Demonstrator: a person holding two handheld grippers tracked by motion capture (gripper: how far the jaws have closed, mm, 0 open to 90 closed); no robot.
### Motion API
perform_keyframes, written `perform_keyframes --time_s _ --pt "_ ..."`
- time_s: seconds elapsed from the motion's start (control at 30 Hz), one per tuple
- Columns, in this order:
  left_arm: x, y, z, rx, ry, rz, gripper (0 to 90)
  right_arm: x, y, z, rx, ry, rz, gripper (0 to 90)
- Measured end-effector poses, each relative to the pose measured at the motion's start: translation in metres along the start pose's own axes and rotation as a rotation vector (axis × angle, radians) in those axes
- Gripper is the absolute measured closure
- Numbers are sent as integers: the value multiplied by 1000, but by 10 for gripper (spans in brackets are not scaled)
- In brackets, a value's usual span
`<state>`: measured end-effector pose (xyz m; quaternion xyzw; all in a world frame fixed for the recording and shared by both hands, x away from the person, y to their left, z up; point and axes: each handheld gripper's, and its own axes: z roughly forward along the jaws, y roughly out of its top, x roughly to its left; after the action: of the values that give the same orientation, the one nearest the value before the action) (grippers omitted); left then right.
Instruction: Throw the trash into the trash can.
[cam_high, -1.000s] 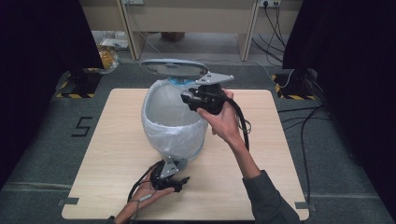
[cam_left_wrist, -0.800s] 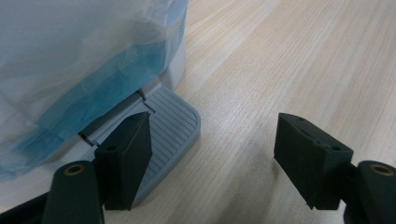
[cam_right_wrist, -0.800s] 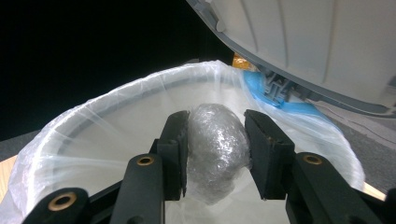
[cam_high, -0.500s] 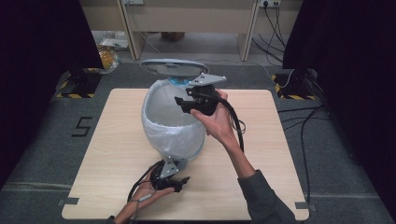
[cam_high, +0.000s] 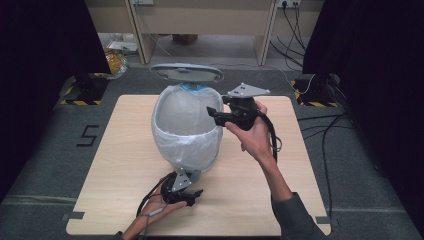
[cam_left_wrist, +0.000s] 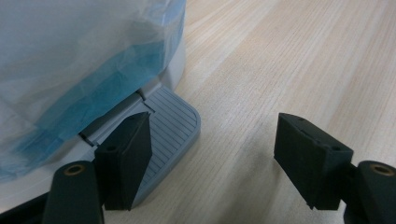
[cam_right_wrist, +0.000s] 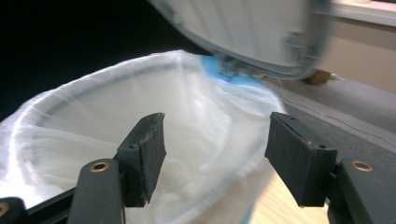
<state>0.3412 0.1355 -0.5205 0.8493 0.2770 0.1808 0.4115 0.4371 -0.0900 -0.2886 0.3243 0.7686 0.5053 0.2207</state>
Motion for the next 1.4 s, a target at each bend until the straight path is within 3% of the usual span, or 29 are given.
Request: perform_keyframes --time_s 0.3,0.43,0.7,1.07,1.37,1.4 --pt "0 0 0 -1 0 1 271 -24 -16 -26 -10 -57 42 321" --pt "0 0 0 -1 0 0 271 -34 -28 -35 -14 -63 41 303" --pt "0 0 0 2 0 4 271 -54 -60 -51 -17 -120 68 242" --pt "0 0 0 -4 2 1 271 -60 -92 -67 -5 -179 60 191" --pt "0 0 0 0 0 3 271 -57 -111 -71 4 -183 61 185" --pt "0 0 0 -3 2 2 271 -57 -120 -70 7 -188 63 185"
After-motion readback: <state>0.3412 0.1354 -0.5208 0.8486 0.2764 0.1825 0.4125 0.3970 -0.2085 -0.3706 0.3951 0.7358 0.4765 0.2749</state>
